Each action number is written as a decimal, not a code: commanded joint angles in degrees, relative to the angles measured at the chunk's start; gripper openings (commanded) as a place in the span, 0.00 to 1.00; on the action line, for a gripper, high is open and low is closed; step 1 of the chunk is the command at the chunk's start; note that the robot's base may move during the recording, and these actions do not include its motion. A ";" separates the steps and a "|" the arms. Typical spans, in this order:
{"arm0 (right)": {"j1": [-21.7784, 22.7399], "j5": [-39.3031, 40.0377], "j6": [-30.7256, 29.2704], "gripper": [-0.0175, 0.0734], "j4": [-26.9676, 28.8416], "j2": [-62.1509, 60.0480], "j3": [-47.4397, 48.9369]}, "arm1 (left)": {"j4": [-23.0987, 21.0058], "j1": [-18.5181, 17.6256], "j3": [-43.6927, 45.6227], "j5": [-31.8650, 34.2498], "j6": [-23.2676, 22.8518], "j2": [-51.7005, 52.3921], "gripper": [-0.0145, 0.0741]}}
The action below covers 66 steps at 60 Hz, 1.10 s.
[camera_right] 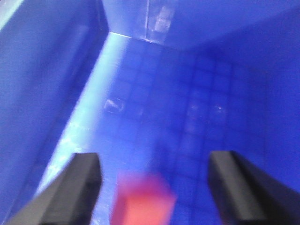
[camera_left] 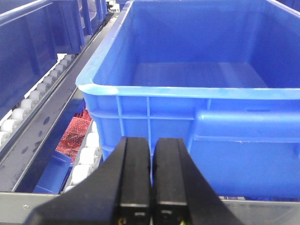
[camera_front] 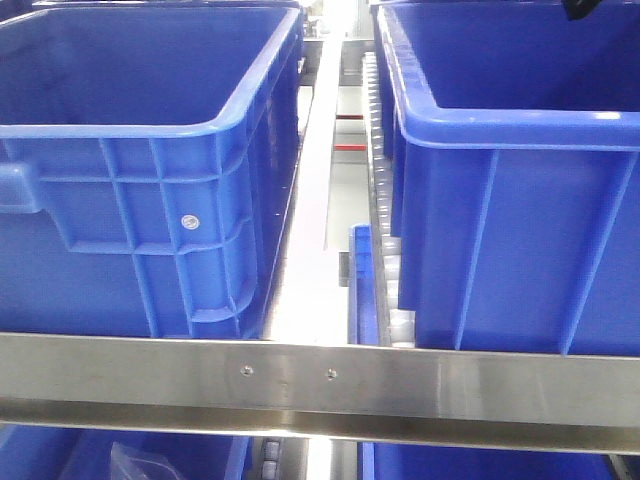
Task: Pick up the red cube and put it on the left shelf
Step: 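Lower the red cube into the blue bin and open the right gripper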
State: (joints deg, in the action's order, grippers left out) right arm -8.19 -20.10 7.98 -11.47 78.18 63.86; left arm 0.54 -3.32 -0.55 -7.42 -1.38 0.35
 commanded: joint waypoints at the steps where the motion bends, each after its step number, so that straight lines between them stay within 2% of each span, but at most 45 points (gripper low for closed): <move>1: 0.46 5.68 -0.10 0.83 -0.92 -2.52 2.20 | -0.17 -0.02 -1.32 5.01 -0.05 0.92 0.28; 5: 0.46 6.62 -0.14 0.79 -0.55 -3.69 1.79 | -0.17 -0.02 -1.32 5.01 -0.05 0.92 0.28; 10: 0.46 8.48 -0.14 0.67 -0.20 -6.44 0.41 | -0.17 -0.02 -1.32 5.01 -0.05 0.92 0.28; 13: 0.46 9.65 -0.14 0.56 -0.15 -8.59 -0.76 | -0.17 -0.02 -1.32 5.01 -0.05 0.92 0.28; 20: 0.46 12.56 -0.14 0.22 -0.15 -14.30 -4.49 | -0.17 -0.02 -1.32 5.01 -0.05 0.92 0.28; 24: 0.46 14.66 -0.14 0.28 -0.15 -17.28 -6.88 | -0.17 -0.02 -1.32 5.01 -0.05 0.92 0.28; 28: 0.46 15.12 -0.14 0.24 -0.15 -19.17 -8.48 | -0.17 -0.02 -1.32 5.01 -0.05 0.92 0.28; 66: 0.46 14.48 -0.14 0.24 0.02 -21.55 -9.28 | -0.17 -0.02 -1.32 5.01 -0.05 0.92 0.28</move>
State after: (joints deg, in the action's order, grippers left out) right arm -8.19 -10.41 7.98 -11.36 57.68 52.92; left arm 0.54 -3.32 -0.55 -7.42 -1.38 0.35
